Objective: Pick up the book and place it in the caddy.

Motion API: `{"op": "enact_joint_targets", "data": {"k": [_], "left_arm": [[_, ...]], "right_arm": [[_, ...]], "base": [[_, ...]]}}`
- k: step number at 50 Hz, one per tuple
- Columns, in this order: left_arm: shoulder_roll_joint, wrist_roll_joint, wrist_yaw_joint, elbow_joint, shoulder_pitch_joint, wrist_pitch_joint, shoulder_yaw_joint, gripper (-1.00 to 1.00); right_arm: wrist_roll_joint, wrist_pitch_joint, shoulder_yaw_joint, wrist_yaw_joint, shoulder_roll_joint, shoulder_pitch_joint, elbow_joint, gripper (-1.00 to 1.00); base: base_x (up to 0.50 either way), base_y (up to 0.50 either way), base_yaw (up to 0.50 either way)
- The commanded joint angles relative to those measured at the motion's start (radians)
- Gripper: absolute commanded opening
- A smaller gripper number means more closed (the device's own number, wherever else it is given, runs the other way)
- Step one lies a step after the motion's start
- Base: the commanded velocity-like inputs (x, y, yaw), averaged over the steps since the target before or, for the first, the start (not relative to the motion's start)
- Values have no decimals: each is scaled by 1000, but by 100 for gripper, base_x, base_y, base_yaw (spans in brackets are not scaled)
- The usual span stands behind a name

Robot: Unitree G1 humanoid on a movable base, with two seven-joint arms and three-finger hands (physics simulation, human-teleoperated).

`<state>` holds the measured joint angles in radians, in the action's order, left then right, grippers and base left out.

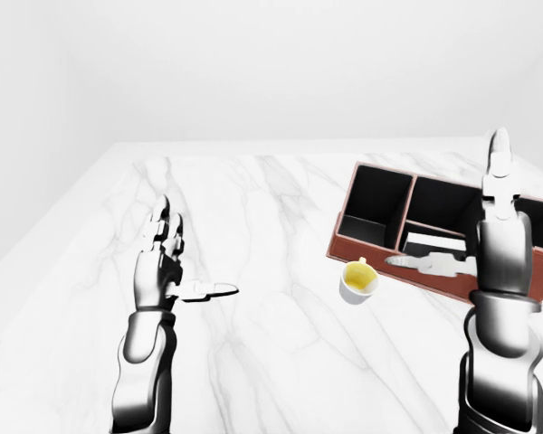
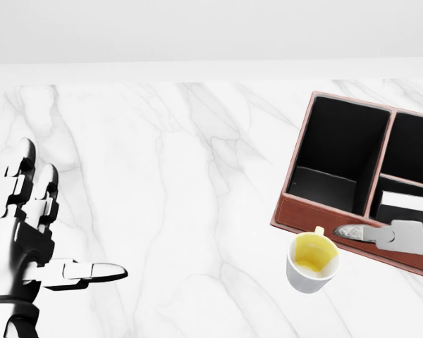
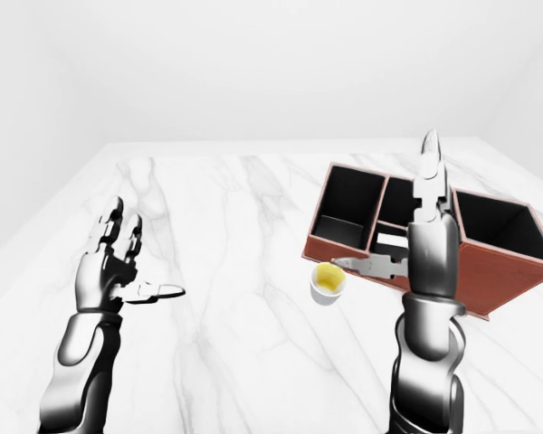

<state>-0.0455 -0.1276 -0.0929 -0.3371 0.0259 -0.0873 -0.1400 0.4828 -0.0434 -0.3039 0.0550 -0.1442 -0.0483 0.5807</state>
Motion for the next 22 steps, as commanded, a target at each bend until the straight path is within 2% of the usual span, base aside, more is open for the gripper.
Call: {"op": "enact_joint_targets", "data": {"k": [1,4,7,13,15,16,21,22], "left_arm": [[18,-45,-36,-147,101,0,-24,100],[28,-55,-55,-196,136,0,-36,100],[46,-90,-88,-291,201,0,-63,100],[106,-148,-179,-440,333,0,-107,100],[123,-149,-199,-456,348,0,-115,100],[137,-172,-219,-495,386,0,-123,100],[196,-248,-293,-581,455,0,-185,100],[253,-382,-401,-660,603,34,-220,100]], "right_arm": [[-151,73,-57,33,89,142,193,100],[-192,90,-69,47,110,167,224,100],[-244,131,-78,71,155,233,272,100],[-372,131,-105,138,241,336,359,100],[-396,131,-113,151,260,346,376,100],[-406,131,-117,157,269,356,382,100],[-498,131,-141,194,313,395,426,100],[-647,131,-144,225,367,503,455,100]], "base": [[0,0,0],[0,0,0],[0,0,0],[0,0,0],[0,0,0],[0,0,0],[0,0,0],[0,0,0]]}}
